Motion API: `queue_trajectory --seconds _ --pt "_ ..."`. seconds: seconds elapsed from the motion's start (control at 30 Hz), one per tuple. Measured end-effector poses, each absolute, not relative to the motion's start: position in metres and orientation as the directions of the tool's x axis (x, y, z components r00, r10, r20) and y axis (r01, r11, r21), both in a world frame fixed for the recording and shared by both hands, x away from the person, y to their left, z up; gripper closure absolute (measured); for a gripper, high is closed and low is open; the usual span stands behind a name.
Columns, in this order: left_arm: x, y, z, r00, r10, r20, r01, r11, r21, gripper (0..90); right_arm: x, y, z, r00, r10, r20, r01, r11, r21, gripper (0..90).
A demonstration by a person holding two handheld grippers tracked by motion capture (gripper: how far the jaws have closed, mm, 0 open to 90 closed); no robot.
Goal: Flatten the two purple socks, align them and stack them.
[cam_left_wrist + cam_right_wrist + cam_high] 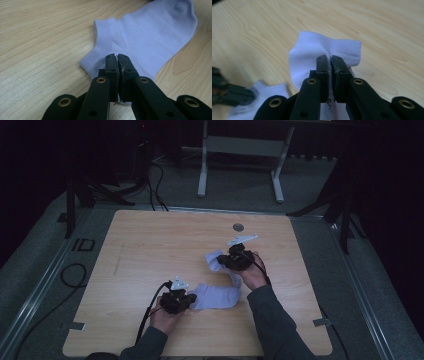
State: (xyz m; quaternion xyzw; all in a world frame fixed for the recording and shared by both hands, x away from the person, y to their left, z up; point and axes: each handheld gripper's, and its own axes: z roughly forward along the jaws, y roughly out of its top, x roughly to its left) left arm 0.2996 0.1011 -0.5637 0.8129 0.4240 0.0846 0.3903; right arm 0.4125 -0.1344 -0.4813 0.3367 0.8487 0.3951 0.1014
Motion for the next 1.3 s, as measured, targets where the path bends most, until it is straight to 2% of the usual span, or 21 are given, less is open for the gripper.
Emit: queue_trajectory --seconds 0.43,0.67,0.97,1.3 --pt "0.3 0.101 -0.564 0.625 0.756 -0.194 0.622 -0.332 0.709 86.8 0.366 -0.165 -0.444 -0.78 0.623 0.054 0.396 0.424 0.814 84.1" --pt "0.299 0.101 -0.564 0.625 0.756 -0.194 0.622 -0.333 0.709 86.8 0.355 -0.162 -0.443 -0.791 0.611 0.028 0.371 0.443 0.816 84.1" --pt "0.299 0.101 -0.564 0.624 0.756 -0.195 0.622 -0.33 0.71 86.7 0.348 -0.145 -0.477 -0.801 0.598 0.034 0.403 0.496 0.769 84.0" --pt "0.299 0.101 -0.564 0.626 0.756 -0.191 0.619 -0.332 0.712 86.1 0.342 -0.133 -0.497 -0.813 0.579 0.06 0.418 0.509 0.752 84.3"
